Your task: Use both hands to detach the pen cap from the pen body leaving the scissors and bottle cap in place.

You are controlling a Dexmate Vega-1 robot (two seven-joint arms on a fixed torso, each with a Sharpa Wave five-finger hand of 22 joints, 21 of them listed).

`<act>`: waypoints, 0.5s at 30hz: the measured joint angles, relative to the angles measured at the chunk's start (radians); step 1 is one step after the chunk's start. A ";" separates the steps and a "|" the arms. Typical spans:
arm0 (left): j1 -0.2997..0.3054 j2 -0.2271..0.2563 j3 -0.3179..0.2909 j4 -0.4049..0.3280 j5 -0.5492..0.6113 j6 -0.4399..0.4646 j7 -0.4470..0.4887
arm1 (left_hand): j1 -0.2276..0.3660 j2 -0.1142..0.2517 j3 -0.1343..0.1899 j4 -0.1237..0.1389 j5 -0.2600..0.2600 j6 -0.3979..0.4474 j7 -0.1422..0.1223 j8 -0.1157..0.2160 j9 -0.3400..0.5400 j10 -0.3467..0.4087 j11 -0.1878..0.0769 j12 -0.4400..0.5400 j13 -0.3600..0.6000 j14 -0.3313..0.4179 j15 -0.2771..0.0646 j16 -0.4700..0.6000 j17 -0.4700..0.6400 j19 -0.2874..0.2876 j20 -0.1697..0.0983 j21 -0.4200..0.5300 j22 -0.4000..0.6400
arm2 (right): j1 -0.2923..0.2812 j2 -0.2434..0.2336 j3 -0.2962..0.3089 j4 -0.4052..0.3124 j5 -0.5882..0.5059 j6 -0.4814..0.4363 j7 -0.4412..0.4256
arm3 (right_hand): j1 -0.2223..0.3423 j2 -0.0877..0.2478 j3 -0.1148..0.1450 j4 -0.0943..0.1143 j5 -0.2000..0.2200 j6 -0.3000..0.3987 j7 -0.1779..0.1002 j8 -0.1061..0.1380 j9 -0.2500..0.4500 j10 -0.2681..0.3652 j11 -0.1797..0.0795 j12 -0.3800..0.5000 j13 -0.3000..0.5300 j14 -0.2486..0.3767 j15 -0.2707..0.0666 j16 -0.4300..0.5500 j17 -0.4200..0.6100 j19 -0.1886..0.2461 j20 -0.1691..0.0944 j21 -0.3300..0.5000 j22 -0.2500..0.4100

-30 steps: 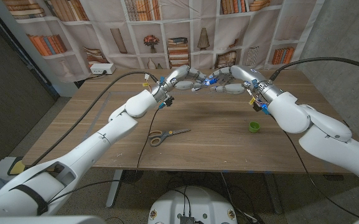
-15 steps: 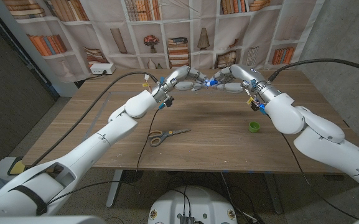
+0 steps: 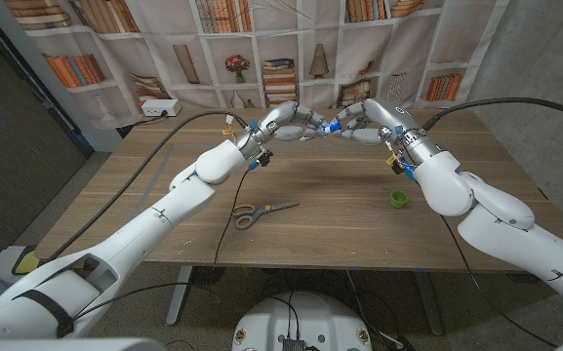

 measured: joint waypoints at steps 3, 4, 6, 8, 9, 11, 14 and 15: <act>-0.002 0.000 0.002 0.001 0.000 0.000 0.000 | 0.000 0.000 0.000 0.000 -0.001 -0.001 -0.001 0.000 0.000 0.003 0.001 -0.001 0.003 0.002 -0.002 0.000 0.000 0.000 0.000 0.000 0.000 | 0.000 0.000 0.000 0.000 0.005 0.004 -0.004 | 0.020 0.004 -0.014 0.003 -0.003 0.013 0.005 -0.006 0.000 -0.009 0.009 0.010 0.031 0.000 0.000 0.002 0.010 0.002 -0.002 0.001 0.000; -0.002 0.000 0.002 0.002 0.000 0.000 0.000 | 0.000 0.000 0.000 0.000 -0.001 -0.001 -0.001 0.000 0.000 0.004 0.000 0.000 0.003 0.002 -0.002 0.000 -0.001 0.000 0.000 0.000 0.000 | 0.000 0.000 0.000 0.000 0.007 0.004 -0.004 | 0.022 0.006 -0.017 0.003 -0.003 0.013 0.005 -0.006 0.000 -0.013 0.013 0.016 0.044 0.000 0.000 0.007 0.015 0.002 -0.002 0.001 0.000; -0.003 -0.001 0.002 0.002 0.000 0.000 0.000 | 0.000 0.000 0.000 0.000 -0.003 -0.001 -0.001 0.000 0.000 0.004 0.000 0.003 0.004 0.004 -0.004 0.000 -0.002 0.000 0.000 0.000 0.000 | 0.000 0.000 0.000 0.000 0.010 0.004 -0.004 | 0.029 0.013 -0.025 0.006 -0.004 0.013 0.005 -0.006 0.000 -0.016 0.016 0.028 0.068 -0.004 0.002 0.008 0.024 0.001 -0.002 0.001 0.000; -0.003 -0.001 0.003 0.003 0.001 0.005 -0.004 | 0.000 0.000 0.000 0.000 -0.002 -0.003 -0.003 0.000 0.000 0.005 -0.001 0.004 0.010 0.005 -0.005 0.000 -0.002 0.000 0.000 0.000 0.000 | -0.054 -0.007 0.063 -0.008 0.015 0.001 -0.004 | 0.043 0.024 -0.030 0.005 -0.003 0.013 0.005 -0.004 0.000 -0.011 0.022 0.041 0.093 -0.018 0.003 0.013 0.031 -0.009 -0.007 0.001 0.000; -0.003 0.000 0.003 0.004 0.001 0.005 -0.004 | 0.000 0.000 0.000 0.000 0.000 -0.003 -0.003 0.000 0.000 0.006 -0.002 0.004 0.010 0.005 -0.005 0.000 -0.002 0.000 0.000 0.000 0.000 | -0.054 -0.007 0.063 -0.008 0.016 -0.002 -0.004 | 0.056 0.025 -0.031 0.006 -0.002 0.014 0.003 0.004 0.000 -0.011 0.022 0.047 0.103 -0.020 0.002 0.018 0.035 -0.014 -0.005 0.001 0.000; -0.003 0.001 0.002 0.007 0.004 0.020 -0.002 | 0.000 0.000 0.000 0.000 0.001 -0.003 -0.003 0.000 0.000 0.006 -0.002 0.004 0.010 0.005 -0.005 0.000 -0.002 0.000 0.000 0.000 0.000 | -0.070 -0.011 0.086 -0.010 0.022 -0.012 -0.005 | 0.064 0.025 -0.035 0.010 0.003 0.014 0.003 0.005 0.000 -0.015 0.026 0.055 0.119 -0.020 0.002 0.018 0.041 -0.013 -0.005 0.001 0.000; -0.003 0.000 0.003 0.007 0.004 0.023 -0.001 | 0.000 0.000 0.000 0.000 0.001 -0.003 -0.003 0.000 0.000 0.006 -0.002 0.004 0.008 0.005 -0.005 0.000 -0.002 0.000 0.000 0.000 0.000 | -0.090 -0.011 0.098 -0.013 0.030 -0.012 -0.005 | 0.075 0.036 -0.050 0.008 0.003 0.010 0.008 0.009 0.000 -0.021 0.039 0.075 0.165 -0.026 0.007 0.030 0.057 -0.021 -0.002 -0.004 0.000; -0.003 0.001 0.002 0.007 0.004 0.023 0.001 | 0.000 0.000 0.000 0.000 0.001 -0.003 -0.003 0.000 0.000 0.006 -0.002 0.004 0.007 0.005 -0.005 0.000 -0.002 0.000 0.000 0.000 0.000 | -0.094 -0.011 0.107 -0.013 0.033 -0.014 -0.005 | 0.076 0.037 -0.051 0.010 0.003 0.004 0.014 0.010 0.000 -0.024 0.042 0.079 0.177 -0.028 0.006 0.030 0.061 -0.026 0.000 -0.004 0.000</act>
